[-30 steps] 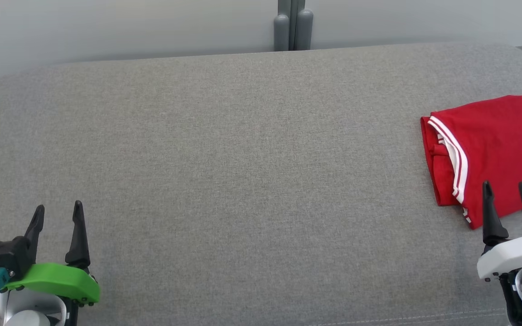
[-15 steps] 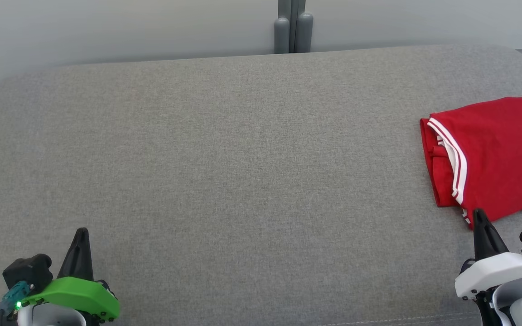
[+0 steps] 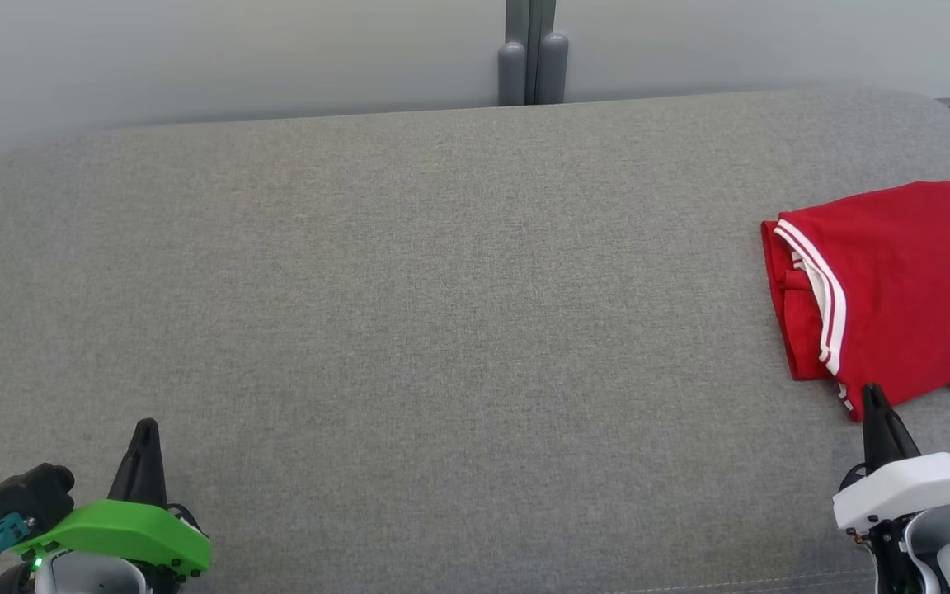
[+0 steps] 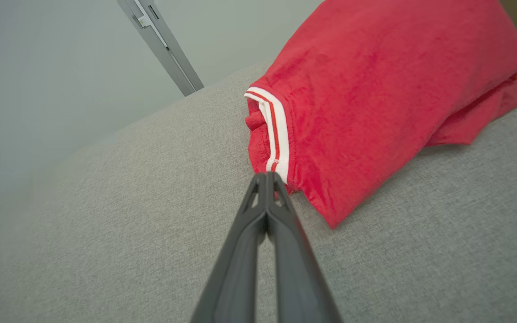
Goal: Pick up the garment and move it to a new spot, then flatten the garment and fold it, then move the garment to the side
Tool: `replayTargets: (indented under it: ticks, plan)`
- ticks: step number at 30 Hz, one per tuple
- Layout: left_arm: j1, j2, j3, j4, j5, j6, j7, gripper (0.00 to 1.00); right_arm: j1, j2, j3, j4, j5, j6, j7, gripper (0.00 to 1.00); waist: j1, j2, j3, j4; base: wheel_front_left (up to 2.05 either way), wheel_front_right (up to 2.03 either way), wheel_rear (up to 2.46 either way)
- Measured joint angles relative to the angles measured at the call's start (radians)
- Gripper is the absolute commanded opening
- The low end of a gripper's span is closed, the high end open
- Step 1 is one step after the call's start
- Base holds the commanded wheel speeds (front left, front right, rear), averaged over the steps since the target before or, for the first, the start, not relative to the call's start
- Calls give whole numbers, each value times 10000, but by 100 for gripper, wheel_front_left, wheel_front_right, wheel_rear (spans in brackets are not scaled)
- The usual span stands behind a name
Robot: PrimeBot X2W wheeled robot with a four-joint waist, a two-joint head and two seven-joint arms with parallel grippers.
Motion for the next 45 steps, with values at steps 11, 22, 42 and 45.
replayTargets:
  ticks: [11, 22, 42, 45]
  plan:
    - [0, -263, 324, -4, -1193, -307, 431, 0, -41, 263, -330, 2, 1337, 263, 401, 0, 0, 0, -105, -9, 0, 0, 0]
    - [-1, -451, 635, -2, -2253, -529, 742, 0, -244, 410, -616, 6, 2554, 516, 765, 0, 0, 0, -201, -18, 0, 0, 0]
    - [-13, -807, 1133, 4, -4282, -982, 1409, 0, -456, 836, -1145, 71, 4786, 918, 1421, 0, 0, 0, -377, -34, 0, 0, 0]
    - [-16, -876, 1239, 6, -4573, -1024, 1499, 0, -470, 930, -1208, 92, 5114, 1014, 1509, 0, 0, 0, -403, -36, 0, 0, 0]
